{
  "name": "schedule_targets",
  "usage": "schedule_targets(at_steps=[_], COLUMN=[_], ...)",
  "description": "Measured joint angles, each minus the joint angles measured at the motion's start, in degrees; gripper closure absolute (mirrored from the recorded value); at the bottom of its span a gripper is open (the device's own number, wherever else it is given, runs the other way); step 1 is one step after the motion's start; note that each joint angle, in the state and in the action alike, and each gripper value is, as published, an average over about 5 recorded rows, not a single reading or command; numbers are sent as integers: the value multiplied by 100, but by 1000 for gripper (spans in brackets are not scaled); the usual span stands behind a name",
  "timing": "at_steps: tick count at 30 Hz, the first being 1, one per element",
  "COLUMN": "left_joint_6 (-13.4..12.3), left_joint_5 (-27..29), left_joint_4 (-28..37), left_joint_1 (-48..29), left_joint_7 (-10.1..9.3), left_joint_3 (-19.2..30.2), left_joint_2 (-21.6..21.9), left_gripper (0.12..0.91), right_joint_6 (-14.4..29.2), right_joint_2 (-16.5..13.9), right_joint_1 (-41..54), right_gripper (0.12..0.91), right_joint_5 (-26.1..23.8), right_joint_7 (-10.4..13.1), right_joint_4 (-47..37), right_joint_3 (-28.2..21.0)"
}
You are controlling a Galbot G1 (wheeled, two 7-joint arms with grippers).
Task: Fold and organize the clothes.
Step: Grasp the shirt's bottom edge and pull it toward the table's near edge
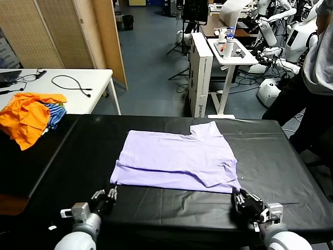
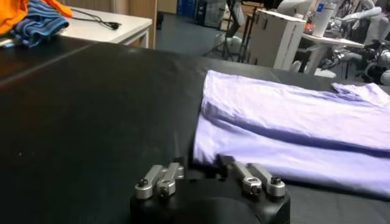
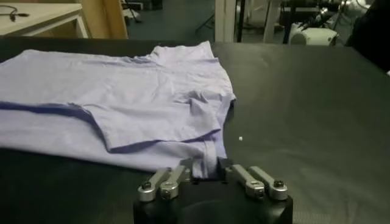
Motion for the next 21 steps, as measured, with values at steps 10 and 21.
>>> schedule_targets(at_steps=[10,21], left_joint_6=[122,201], left_joint_5=[484,658], left_joint_4=[-479,-989], left_joint_1=[561,1425], left_joint_7=[-230,-319], left_joint_3=[-173,-360], left_joint_2=[13,-21], left_gripper=[885,885], right_joint_6=[-430,-633], right_joint_2=[-81,-120], right_joint_1=[-424,-824], right_gripper=[885,826], right_joint_5=[-141,-370], right_joint_7=[142,-162], right_joint_4=[572,859], right_joint_3=[57,-22])
